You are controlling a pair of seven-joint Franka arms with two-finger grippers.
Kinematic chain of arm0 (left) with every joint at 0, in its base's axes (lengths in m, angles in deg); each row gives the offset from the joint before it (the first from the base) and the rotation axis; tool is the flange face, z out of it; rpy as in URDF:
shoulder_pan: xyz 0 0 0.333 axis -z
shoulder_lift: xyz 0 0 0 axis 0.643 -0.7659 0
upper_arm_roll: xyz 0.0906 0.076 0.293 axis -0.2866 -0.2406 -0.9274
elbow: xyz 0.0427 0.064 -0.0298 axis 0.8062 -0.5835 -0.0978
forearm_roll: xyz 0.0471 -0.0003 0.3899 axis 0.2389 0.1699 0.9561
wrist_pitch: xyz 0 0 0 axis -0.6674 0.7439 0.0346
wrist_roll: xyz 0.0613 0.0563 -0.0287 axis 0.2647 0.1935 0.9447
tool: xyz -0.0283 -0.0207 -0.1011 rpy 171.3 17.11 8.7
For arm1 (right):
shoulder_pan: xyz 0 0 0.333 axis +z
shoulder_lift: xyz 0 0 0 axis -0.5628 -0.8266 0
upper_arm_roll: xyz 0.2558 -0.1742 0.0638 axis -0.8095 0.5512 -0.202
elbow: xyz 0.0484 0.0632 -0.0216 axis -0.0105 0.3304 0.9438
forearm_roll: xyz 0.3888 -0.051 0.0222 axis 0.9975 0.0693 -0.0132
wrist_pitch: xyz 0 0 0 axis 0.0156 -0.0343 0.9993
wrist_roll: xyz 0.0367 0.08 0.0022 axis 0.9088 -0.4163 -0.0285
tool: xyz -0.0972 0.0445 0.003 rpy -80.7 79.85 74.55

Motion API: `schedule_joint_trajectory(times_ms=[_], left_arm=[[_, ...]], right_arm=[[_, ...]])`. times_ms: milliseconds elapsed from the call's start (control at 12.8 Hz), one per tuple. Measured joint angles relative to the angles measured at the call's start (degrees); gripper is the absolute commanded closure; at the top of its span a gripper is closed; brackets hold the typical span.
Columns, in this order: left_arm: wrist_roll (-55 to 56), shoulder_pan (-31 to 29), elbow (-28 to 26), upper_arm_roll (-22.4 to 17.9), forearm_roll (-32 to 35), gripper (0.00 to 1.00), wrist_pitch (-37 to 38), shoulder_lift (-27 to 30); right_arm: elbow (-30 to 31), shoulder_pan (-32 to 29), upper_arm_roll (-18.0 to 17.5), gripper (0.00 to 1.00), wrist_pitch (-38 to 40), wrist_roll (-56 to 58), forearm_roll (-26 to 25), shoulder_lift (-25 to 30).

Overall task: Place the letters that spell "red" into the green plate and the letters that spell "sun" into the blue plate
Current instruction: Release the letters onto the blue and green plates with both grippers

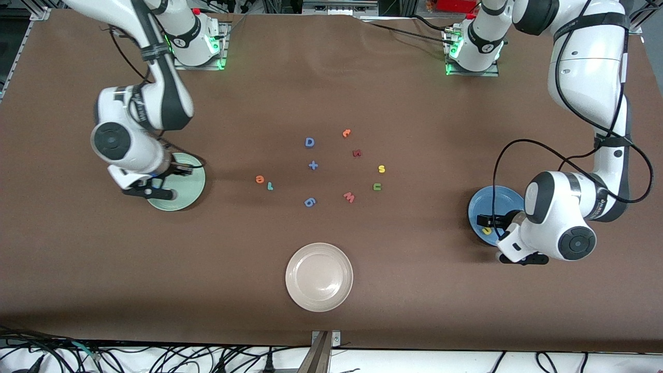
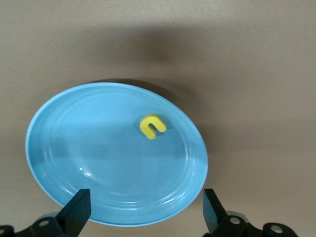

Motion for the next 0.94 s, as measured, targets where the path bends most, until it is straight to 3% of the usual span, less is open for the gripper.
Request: schedule_joint_trajectory(times_ms=[234, 469, 703, 781, 859, 937], left_arm=[[0.0, 0.2, 0.0, 1.1, -0.4, 0.0, -0.1, 0.0], [3.2, 1.4, 0.1, 4.8, -4.3, 0.0, -0.9, 0.2], [11.6, 3.1, -0.2, 9.0, -4.6, 0.0, -2.7, 1.0], [14.1, 4.1, -1.5, 9.9, -4.6, 0.0, -5.1, 1.8], [16.4, 5.3, -4.3, 10.3, -4.6, 0.0, -8.6, 3.0], [18.7, 6.7, -7.9, 10.5, -4.6, 0.0, -12.6, 4.5]], right_arm=[[3.2, -0.8, 5.1, 0.98, -0.2, 7.1, 0.3, -0.5], [7.9, -1.3, 5.2, 0.98, -5.6, 8.9, 4.0, -1.2], [11.0, -1.2, 4.9, 0.97, -12.0, 9.5, 4.5, -3.3], [11.4, -1.2, 4.9, 0.8, -13.2, 9.5, 4.5, -4.2], [11.4, -1.2, 4.8, 0.31, -14.0, 9.6, 4.6, -4.9], [11.4, -1.1, 4.8, 0.24, -14.3, 9.6, 4.6, -5.3]])
